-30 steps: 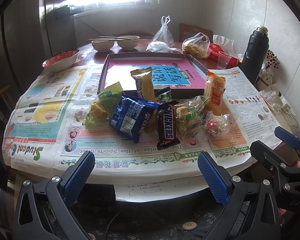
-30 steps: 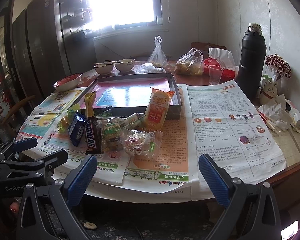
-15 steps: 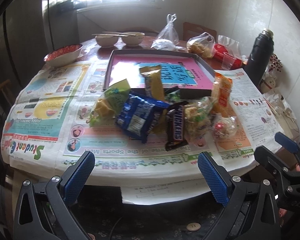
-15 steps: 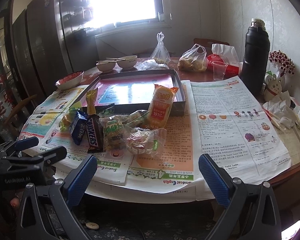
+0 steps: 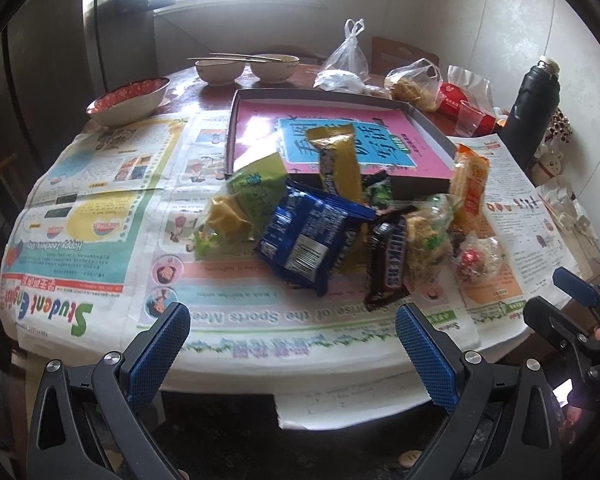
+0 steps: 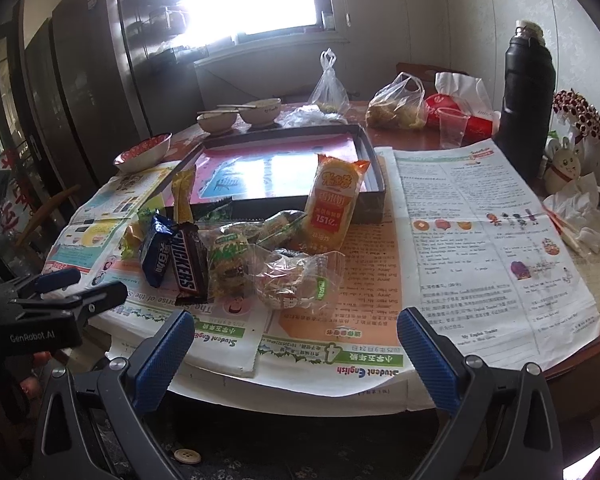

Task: Organize snacks
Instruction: 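Reach the left gripper down and close it on the blue snack packet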

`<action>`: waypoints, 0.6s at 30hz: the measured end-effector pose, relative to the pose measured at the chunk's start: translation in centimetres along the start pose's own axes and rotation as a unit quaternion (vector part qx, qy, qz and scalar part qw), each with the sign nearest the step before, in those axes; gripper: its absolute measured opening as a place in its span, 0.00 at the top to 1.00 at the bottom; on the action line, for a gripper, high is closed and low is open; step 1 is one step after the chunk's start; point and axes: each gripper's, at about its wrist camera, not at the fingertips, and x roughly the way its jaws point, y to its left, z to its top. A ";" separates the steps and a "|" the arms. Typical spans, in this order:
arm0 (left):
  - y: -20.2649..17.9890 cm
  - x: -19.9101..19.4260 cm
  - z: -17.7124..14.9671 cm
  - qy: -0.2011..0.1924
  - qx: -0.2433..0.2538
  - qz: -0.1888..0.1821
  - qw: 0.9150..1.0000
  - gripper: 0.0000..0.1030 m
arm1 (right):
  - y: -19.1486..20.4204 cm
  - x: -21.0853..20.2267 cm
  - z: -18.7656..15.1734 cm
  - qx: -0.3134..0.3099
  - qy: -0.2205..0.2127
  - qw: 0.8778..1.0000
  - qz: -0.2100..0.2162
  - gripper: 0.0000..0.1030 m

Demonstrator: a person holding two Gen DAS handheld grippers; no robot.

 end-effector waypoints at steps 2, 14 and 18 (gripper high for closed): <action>0.5 0.4 0.4 0.000 0.000 -0.006 1.000 0.04 | 0.0 0.4 0.1 -0.001 0.005 1.000 0.003 0.01; 0.3 2.7 2.1 0.002 0.056 -0.023 0.998 0.19 | 0.0 3.4 0.5 0.008 0.030 1.000 0.001 0.03; 0.6 3.7 2.7 0.007 0.063 -0.036 0.997 0.27 | 0.1 4.7 0.7 0.005 0.040 0.999 -0.007 0.06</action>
